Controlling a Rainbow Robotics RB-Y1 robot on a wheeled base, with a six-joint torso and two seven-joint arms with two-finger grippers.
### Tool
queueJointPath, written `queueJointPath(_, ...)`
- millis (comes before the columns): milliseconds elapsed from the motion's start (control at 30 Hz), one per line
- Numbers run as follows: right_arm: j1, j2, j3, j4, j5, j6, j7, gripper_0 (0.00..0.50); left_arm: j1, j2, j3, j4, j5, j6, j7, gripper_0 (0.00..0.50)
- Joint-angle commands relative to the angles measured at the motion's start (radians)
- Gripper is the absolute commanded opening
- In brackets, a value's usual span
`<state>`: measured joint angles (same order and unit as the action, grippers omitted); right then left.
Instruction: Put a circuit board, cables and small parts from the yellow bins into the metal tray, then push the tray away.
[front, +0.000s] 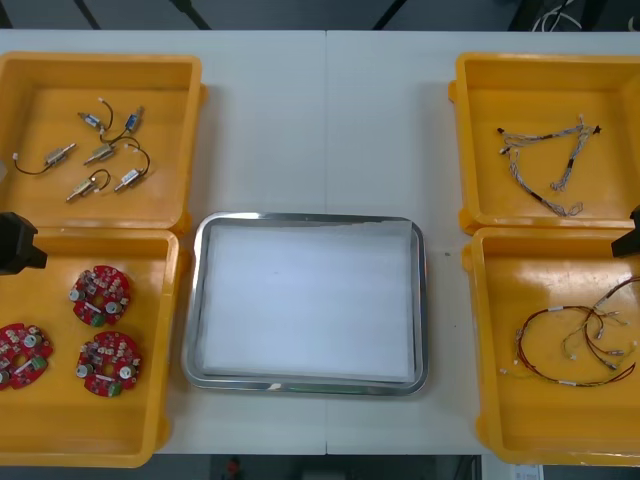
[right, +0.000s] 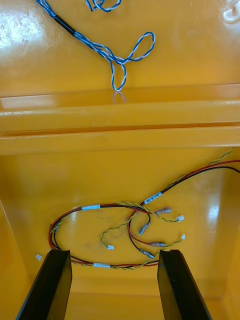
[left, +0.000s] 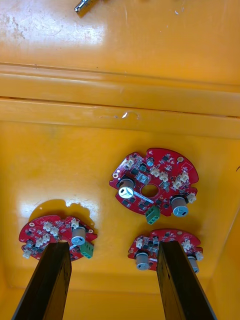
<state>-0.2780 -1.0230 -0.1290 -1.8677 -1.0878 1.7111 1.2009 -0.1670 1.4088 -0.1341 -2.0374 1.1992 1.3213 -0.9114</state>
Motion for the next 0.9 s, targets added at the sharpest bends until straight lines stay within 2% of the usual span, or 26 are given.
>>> queueJointPath(33, 0.005, 0.004, 0.003, -0.004, -0.007, 0.007, -0.018, 0.5, 0.02, 0.052, 0.024, -0.017, 0.008, -0.008, 0.043, 0.5)
queueJointPath(900, 0.005, 0.004, 0.003, -0.004, -0.007, 0.007, -0.018, 0.5, 0.02, 0.052, 0.024, -0.017, 0.008, -0.008, 0.043, 0.5)
